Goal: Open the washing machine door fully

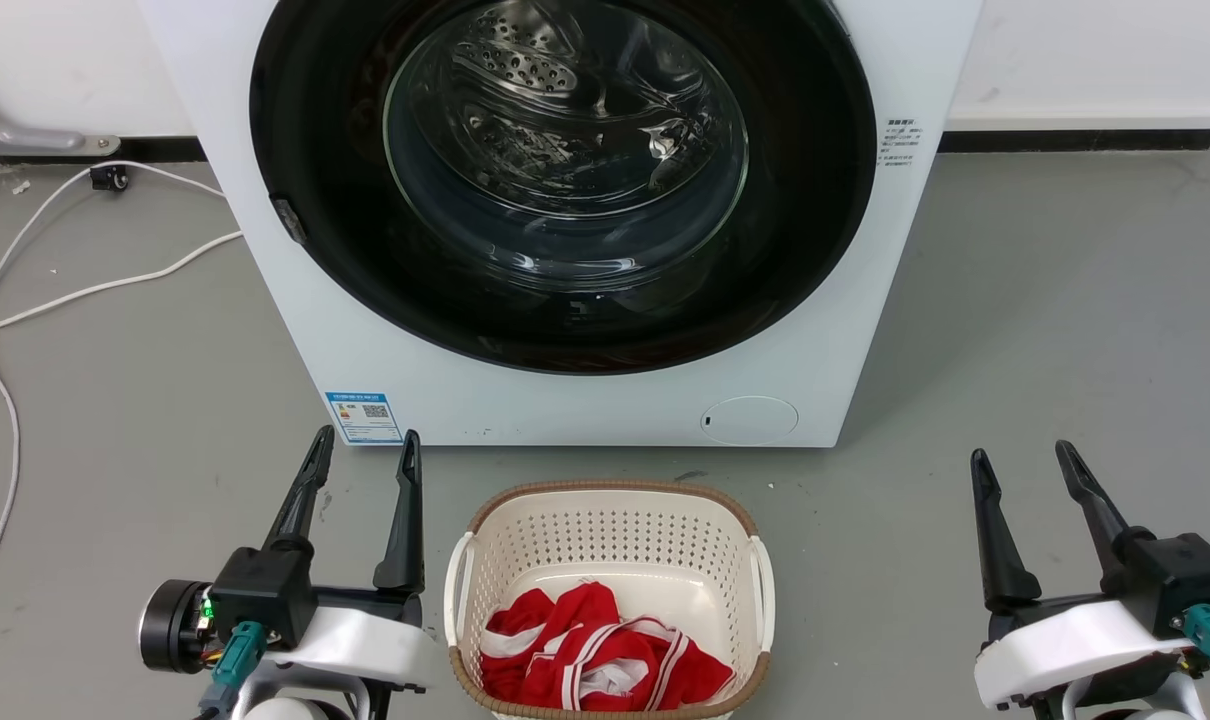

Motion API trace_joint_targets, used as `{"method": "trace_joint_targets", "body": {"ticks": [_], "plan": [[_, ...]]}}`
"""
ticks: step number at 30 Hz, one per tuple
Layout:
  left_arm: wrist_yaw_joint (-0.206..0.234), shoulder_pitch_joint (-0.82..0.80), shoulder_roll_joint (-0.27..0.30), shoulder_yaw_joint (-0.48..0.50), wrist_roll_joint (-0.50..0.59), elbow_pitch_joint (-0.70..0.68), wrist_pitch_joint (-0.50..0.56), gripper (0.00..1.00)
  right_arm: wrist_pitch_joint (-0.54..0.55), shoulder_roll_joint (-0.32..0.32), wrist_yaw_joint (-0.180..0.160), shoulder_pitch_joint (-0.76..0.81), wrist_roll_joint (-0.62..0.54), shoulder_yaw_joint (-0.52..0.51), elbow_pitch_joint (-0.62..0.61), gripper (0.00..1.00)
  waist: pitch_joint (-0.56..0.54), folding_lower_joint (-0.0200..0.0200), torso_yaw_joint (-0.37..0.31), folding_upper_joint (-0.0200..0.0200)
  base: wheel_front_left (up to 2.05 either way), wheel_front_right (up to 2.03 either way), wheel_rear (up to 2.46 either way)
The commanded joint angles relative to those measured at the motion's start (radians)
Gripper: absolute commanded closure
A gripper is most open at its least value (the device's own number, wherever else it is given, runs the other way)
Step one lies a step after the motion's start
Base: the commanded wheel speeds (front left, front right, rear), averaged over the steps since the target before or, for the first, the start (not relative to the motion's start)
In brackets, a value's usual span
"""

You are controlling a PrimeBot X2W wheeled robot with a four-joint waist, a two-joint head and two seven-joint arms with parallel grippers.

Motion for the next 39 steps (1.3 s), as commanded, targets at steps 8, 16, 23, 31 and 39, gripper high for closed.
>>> {"method": "trace_joint_targets", "body": {"ticks": [8, 16, 23, 31, 39], "plan": [[0.008, 0.018, -0.011, 0.002, 0.061, -0.003, -0.021, 0.00, -0.010, 0.003, 0.000, 0.011, -0.061, 0.006, -0.008, 0.00, 0.002, 0.0000, 0.004, 0.0000, 0.00, 0.00, 0.00], [0.006, 0.022, -0.018, 0.014, 0.041, 0.004, -0.021, 0.00, -0.010, 0.003, 0.000, 0.011, -0.039, 0.009, 0.006, 0.00, 0.002, 0.0000, 0.005, 0.0000, 0.00, 0.00, 0.00], [-0.005, 0.019, -0.024, 0.021, 0.031, 0.011, -0.020, 0.00, -0.006, 0.003, 0.000, 0.008, -0.026, 0.011, 0.015, 0.00, 0.003, 0.0000, 0.005, 0.0000, 0.00, 0.00, 0.00], [-0.013, 0.016, -0.027, 0.025, 0.032, 0.015, -0.020, 0.00, -0.006, 0.003, 0.000, 0.006, -0.017, 0.010, 0.018, 0.00, 0.004, 0.0000, 0.004, 0.0000, 0.00, 0.00, 0.00], [-0.016, 0.018, -0.029, 0.029, 0.034, 0.014, -0.020, 0.00, -0.006, 0.003, 0.000, 0.005, 0.015, 0.011, 0.029, 1.00, 0.005, 0.0000, 0.002, 0.0000, 0.00, 0.00, 0.00]]}}
